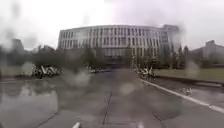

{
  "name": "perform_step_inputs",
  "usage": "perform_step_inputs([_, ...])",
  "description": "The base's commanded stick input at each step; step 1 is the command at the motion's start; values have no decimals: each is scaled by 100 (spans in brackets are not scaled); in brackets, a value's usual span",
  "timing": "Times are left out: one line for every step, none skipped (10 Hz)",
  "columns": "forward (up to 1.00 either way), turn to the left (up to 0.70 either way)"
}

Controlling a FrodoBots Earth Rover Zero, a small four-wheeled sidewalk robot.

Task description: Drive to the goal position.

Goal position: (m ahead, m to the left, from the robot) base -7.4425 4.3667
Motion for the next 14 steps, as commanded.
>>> perform_step_inputs([70, 1])
perform_step_inputs([70, 1])
perform_step_inputs([70, 1])
perform_step_inputs([70, 1])
perform_step_inputs([70, 1])
perform_step_inputs([70, 1])
perform_step_inputs([70, 5])
perform_step_inputs([70, 11])
perform_step_inputs([70, 15])
perform_step_inputs([70, 15])
perform_step_inputs([70, 11])
perform_step_inputs([70, 7])
perform_step_inputs([70, 3])
perform_step_inputs([70, 1])
